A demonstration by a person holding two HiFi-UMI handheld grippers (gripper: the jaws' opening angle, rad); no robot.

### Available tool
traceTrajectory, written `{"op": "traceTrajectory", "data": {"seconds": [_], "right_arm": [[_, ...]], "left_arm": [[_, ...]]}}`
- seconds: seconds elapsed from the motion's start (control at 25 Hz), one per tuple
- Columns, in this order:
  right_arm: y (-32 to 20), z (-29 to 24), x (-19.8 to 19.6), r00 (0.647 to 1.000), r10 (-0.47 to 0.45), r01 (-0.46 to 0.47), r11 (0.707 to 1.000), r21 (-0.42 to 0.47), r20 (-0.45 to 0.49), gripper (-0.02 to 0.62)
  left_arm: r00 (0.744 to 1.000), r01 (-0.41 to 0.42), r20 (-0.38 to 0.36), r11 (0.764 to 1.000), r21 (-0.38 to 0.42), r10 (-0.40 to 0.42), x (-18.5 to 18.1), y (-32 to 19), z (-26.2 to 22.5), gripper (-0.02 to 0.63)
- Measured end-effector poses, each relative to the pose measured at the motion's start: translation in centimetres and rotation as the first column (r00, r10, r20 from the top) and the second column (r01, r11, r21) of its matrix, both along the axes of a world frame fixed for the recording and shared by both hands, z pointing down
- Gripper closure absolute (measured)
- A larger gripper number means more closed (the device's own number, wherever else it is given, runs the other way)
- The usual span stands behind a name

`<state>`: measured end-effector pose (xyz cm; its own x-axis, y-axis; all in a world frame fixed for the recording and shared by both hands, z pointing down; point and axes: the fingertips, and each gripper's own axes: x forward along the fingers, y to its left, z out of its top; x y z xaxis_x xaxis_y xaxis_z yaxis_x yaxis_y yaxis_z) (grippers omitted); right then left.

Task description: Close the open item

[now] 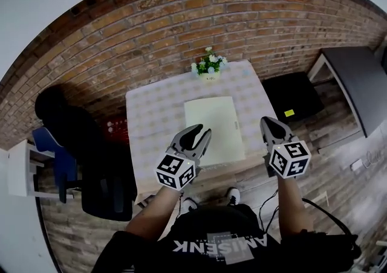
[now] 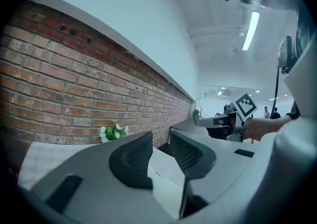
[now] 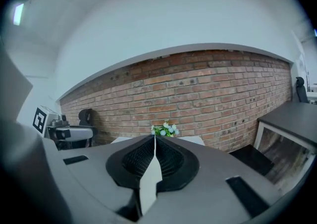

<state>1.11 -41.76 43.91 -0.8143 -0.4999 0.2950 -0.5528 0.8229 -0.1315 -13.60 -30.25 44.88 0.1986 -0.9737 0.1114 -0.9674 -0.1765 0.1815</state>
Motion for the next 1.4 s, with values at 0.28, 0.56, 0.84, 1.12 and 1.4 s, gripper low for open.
{"op": "traceTrajectory", "data": {"seconds": [0.28,0.56,0.84,1.12,1.4], "right_arm": [[2.2,-4.1,0.0,0.999,0.027,-0.029,0.997,0.075,0.027,0.552],[4.1,-7.6,-0.2,0.997,0.035,-0.045,0.989,0.142,0.071,0.553],[5.2,-9.8,0.0,0.994,0.047,-0.065,0.979,0.192,0.098,0.554],[5.9,-10.4,0.6,0.995,0.063,-0.078,0.972,0.22,0.074,0.555],[6.2,-10.3,1.1,0.995,0.074,-0.087,0.971,0.224,0.064,0.555]], "left_arm": [[0.997,0.08,0.011,0.995,0.06,-0.081,-3.8,2.2,-3.4,0.574],[0.992,0.124,0.016,0.988,0.094,-0.126,-5.9,4.3,-6.4,0.592],[0.983,0.171,0.052,0.979,0.114,-0.178,-7.2,6.0,-8.4,0.594],[0.976,0.193,0.075,0.973,0.126,-0.203,-7.6,6.9,-9.3,0.594],[0.974,0.202,0.078,0.972,0.12,-0.212,-7.9,7.0,-9.0,0.594]]}}
